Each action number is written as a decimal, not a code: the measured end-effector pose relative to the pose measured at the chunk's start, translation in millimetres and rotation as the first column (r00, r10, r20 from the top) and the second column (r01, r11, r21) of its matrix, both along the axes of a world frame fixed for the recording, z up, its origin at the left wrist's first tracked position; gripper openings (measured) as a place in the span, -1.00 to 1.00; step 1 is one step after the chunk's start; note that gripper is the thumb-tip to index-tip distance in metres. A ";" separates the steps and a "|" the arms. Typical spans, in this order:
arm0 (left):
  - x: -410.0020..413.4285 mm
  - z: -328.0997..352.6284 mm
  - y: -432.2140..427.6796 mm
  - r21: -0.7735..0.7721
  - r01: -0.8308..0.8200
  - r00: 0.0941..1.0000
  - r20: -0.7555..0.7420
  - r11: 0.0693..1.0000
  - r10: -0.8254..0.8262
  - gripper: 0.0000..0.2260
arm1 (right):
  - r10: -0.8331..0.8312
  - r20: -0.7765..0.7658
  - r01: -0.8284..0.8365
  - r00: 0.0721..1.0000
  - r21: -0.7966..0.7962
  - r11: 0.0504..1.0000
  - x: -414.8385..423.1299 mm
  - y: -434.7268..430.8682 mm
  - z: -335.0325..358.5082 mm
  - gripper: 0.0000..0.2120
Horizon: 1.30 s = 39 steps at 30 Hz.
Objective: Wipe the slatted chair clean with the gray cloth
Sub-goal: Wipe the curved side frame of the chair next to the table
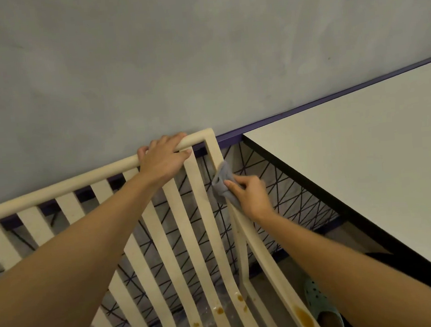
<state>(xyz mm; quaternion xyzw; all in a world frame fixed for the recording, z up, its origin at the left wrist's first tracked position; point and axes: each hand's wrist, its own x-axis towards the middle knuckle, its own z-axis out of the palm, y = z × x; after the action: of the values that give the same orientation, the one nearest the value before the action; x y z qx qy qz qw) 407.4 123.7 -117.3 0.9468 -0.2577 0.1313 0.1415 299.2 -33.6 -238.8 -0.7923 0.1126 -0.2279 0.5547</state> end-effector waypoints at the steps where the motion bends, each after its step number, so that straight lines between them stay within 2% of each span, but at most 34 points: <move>1: -0.3 0.9 0.0 0.001 0.002 1.000 -0.012 1.000 -0.002 -0.63 | -0.005 -0.008 0.005 1.000 0.027 1.000 -9.8 1.8 -8.8 -0.78; 5: -1.0 0.5 -0.5 0.029 0.013 1.000 -0.022 1.000 -0.012 -0.61 | 0.000 -0.060 0.002 0.998 0.030 1.000 -41.2 5.2 -32.8 -0.75; 9: -4.2 3.3 -1.2 0.032 -0.004 1.000 -0.023 0.999 0.005 -0.62 | -0.030 -0.114 0.025 0.993 -0.047 0.999 -24.8 -0.9 -22.4 -0.72; 16: -4.7 9.7 1.7 -0.128 0.016 0.985 -0.166 0.992 -0.037 -0.64 | -0.025 -0.002 0.024 1.000 -0.072 0.997 18.1 -0.9 42.5 -0.81; 20: -5.4 10.2 2.3 -0.141 0.021 0.983 -0.179 0.990 -0.046 -0.63 | -0.024 0.046 0.027 0.999 -0.074 0.997 23.0 -3.1 51.3 -0.82; 23: -4.4 7.4 4.0 -0.120 0.033 0.986 -0.158 0.992 -0.052 -0.60 | -0.046 0.058 0.049 0.997 -0.053 0.997 9.6 2.0 29.2 -0.84; 28: -7.6 5.7 5.7 -0.054 0.052 0.993 -0.105 0.997 -0.058 -0.56 | -0.050 -0.016 0.050 0.999 -0.009 0.999 -27.9 5.6 -20.4 -0.79; 32: -7.8 6.4 4.2 -0.051 0.040 0.994 -0.098 0.998 -0.045 -0.54 | -0.016 -0.065 0.010 0.998 -0.095 0.995 -16.8 -2.2 -1.2 -0.76; 39: -5.6 4.8 6.9 -0.052 0.055 0.995 -0.083 0.997 -0.059 -0.54 | -0.037 0.030 0.039 0.999 -0.075 0.996 16.9 -1.5 35.3 -0.75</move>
<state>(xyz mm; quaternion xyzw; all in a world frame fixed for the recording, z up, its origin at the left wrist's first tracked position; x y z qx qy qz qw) 401.9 130.5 -112.4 0.9399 -0.2752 0.0936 0.1794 316.1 -35.2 -203.5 -0.8070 0.1111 -0.2537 0.5216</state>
